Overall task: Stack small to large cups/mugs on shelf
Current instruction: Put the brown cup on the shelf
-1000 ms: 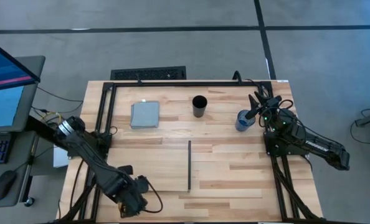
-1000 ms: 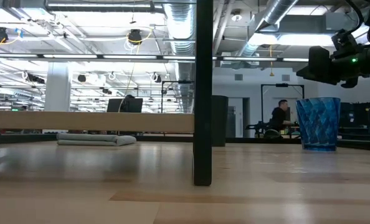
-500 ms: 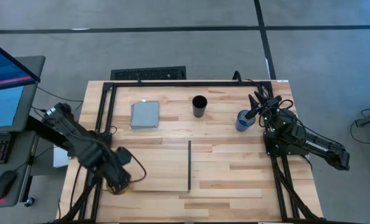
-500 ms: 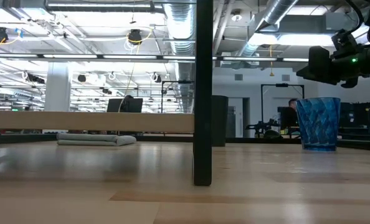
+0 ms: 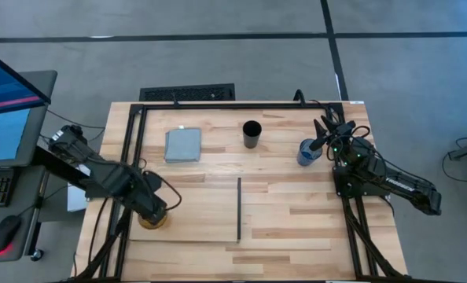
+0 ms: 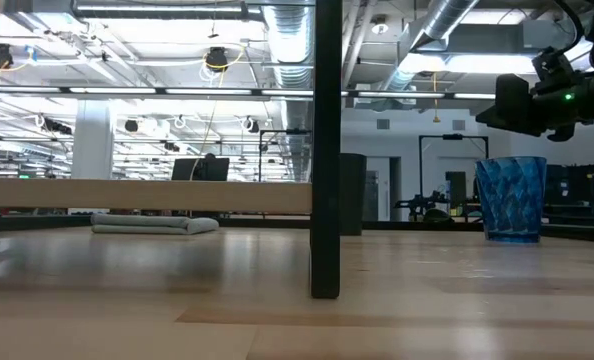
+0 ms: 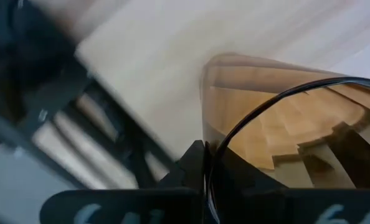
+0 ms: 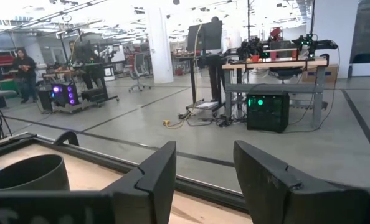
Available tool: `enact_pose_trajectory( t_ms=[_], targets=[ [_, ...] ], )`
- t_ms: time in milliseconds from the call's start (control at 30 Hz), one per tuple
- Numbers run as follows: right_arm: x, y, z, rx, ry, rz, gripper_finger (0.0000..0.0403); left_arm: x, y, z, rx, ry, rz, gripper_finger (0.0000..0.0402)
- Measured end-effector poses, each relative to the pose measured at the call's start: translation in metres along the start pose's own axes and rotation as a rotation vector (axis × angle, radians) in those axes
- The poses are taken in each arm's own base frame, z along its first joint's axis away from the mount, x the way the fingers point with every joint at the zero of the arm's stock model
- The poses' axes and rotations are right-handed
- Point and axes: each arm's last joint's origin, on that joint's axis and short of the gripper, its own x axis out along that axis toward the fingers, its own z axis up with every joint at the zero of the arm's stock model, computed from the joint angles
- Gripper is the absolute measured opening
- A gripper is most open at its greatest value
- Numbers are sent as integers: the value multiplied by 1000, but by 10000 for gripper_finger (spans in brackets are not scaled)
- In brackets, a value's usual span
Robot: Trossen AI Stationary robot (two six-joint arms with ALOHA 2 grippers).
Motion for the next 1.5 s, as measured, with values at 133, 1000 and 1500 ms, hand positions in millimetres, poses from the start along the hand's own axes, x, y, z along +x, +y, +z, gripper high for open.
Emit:
enact_pose_trajectory(
  t_ms=[133,1000,1500],
  targets=[
    [0,0,0,-1,0,0,182,10,8,-2,0,11,35,0],
    [0,0,0,-78,0,0,182,21,40,0,-108,-21,40,43],
    [0,0,0,-78,0,0,182,21,40,-1,-141,-8,39,75]
  ],
)
